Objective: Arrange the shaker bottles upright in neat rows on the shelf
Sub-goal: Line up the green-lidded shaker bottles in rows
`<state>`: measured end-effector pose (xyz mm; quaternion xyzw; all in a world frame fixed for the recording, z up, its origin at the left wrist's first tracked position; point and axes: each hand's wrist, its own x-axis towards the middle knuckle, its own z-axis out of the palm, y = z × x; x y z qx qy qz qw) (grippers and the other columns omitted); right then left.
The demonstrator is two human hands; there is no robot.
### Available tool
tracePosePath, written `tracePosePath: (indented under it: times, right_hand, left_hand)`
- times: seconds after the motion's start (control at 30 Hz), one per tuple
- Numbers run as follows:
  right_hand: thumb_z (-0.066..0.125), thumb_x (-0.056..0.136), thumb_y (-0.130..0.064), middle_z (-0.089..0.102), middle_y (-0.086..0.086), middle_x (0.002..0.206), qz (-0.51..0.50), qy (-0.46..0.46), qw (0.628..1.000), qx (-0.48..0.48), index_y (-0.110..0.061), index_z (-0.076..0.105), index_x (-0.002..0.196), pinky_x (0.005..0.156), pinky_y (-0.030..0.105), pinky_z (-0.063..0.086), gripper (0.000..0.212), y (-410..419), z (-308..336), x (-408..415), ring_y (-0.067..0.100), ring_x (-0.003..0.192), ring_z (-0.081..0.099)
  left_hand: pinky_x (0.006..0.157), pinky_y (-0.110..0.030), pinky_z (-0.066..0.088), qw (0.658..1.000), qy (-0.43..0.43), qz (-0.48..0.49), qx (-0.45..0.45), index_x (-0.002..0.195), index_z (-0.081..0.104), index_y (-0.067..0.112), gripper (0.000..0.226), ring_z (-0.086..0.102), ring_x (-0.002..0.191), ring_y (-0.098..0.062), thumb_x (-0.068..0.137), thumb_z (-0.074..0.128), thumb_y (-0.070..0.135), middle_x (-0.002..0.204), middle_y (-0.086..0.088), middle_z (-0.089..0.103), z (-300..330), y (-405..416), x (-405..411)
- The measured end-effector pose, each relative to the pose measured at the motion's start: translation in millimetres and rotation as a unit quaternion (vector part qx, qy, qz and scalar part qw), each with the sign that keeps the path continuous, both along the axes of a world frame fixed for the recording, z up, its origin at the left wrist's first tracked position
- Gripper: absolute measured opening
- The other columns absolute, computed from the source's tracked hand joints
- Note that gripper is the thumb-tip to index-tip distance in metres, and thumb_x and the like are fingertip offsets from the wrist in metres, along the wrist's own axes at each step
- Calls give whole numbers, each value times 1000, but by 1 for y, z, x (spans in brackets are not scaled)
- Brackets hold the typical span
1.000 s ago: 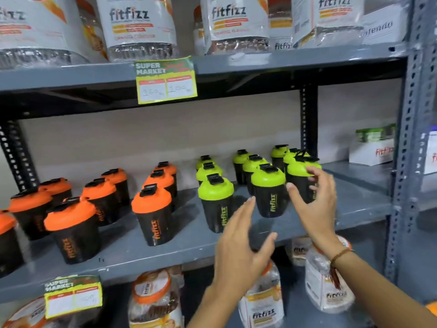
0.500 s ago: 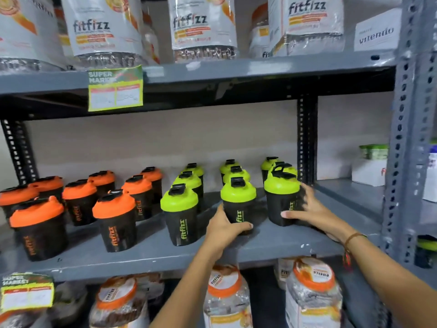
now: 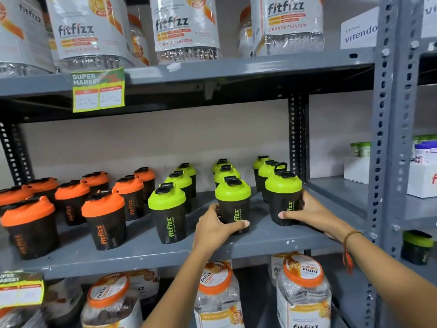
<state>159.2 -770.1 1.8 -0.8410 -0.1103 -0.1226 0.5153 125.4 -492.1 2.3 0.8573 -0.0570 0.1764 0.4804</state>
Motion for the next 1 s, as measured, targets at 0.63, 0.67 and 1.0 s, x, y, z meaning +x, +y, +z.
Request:
tracePosePath:
  times: [0.63,0.67,1.0]
  right_hand:
    - [89,43,-66,62,-6,130,-13,-27,999,-31,-40,44,134,106,47,46,105,-5,-4,-10,14,120,58]
    - [89,43,-67,63,-6,130,-13,-27,999,-32,-39,45,134,106,47,47,105,-5,-4,-10,14,120,59]
    - [92,42,-65,67,-8,125,2,-36,999,-18,-36,49,134,103,46,50,105,-3,-3,-14,12,115,63]
  left_hand:
    - [91,-37,54,1000,2,-5,-22,107,60,30,77,66,98,-6,40,86,60,106,12,71,-4,6,6]
    - [91,-38,54,1000,3,-9,-24,108,60,29,78,66,98,-6,41,86,59,107,11,72,-4,7,6]
    - [93,-38,53,999,0,-23,-35,114,59,24,78,66,100,-8,48,89,51,111,7,71,-3,6,-1]
